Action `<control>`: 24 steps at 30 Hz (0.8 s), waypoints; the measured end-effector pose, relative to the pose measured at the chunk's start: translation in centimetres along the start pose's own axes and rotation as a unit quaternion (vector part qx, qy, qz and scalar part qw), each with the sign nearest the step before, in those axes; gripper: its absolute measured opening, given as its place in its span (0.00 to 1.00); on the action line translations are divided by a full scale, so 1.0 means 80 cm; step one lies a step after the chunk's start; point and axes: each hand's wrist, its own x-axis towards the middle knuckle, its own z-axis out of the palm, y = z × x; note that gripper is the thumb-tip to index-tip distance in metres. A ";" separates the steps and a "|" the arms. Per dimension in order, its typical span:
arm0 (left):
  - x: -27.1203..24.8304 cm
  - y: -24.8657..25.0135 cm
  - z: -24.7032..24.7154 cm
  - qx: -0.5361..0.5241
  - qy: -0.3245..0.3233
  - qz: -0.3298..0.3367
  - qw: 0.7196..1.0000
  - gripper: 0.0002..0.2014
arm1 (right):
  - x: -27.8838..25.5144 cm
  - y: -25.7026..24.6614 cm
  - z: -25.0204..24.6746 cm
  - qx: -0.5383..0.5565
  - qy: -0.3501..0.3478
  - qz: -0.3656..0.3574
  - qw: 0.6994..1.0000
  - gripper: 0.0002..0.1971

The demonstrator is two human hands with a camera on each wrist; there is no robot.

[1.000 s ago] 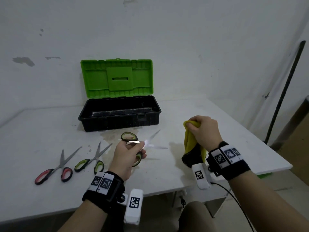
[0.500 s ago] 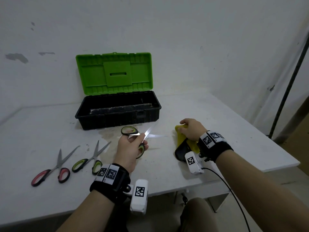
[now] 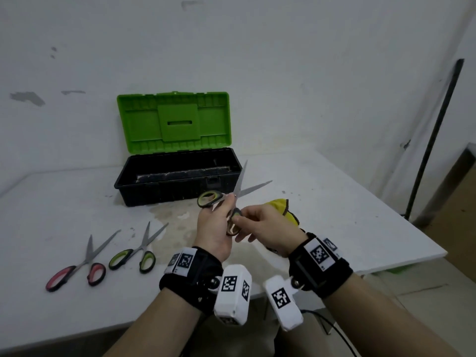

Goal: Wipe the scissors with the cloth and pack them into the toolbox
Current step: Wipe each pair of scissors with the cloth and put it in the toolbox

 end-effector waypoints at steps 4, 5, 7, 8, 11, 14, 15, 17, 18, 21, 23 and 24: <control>-0.007 0.020 -0.034 0.089 0.010 0.057 0.994 0.06 | -0.002 0.001 -0.015 -0.010 0.011 0.001 1.000 0.13; -0.009 0.024 -0.045 0.119 -0.001 0.066 0.991 0.09 | -0.003 0.000 -0.022 -0.021 0.015 0.002 1.000 0.13; -0.013 0.030 -0.065 0.201 -0.024 0.079 0.976 0.10 | -0.004 -0.001 -0.032 -0.038 0.017 0.010 0.999 0.12; -0.015 0.032 -0.073 0.238 -0.037 0.085 0.967 0.09 | -0.005 -0.001 -0.034 -0.047 0.018 0.013 0.999 0.12; -0.018 0.031 -0.082 0.280 -0.071 0.075 0.955 0.08 | -0.006 -0.003 -0.030 -0.067 0.021 0.016 0.997 0.11; -0.021 0.026 -0.077 0.277 -0.085 0.060 0.955 0.07 | -0.008 -0.005 -0.010 -0.051 0.048 0.004 0.998 0.11; -0.023 0.025 -0.075 0.268 -0.082 0.058 0.958 0.07 | -0.009 -0.006 -0.004 -0.038 0.058 0.005 0.998 0.11; -0.022 0.024 -0.072 0.256 -0.072 0.060 0.962 0.06 | -0.009 -0.008 0.003 -0.013 0.071 0.008 0.997 0.10; -0.021 0.024 -0.072 0.253 -0.067 0.063 0.963 0.06 | -0.008 -0.008 0.005 -0.005 0.079 0.010 0.997 0.09; -0.014 0.031 -0.068 0.232 -0.037 0.068 0.970 0.05 | 0.002 -0.012 0.009 -0.010 0.145 0.003 0.989 0.09; -0.008 0.038 -0.062 0.222 -0.018 0.076 0.972 0.04 | 0.011 -0.018 0.016 -0.083 0.201 -0.020 0.976 0.15; -0.005 0.043 -0.059 0.218 -0.014 0.080 0.972 0.04 | 0.016 -0.023 0.020 -0.122 0.217 -0.038 0.968 0.18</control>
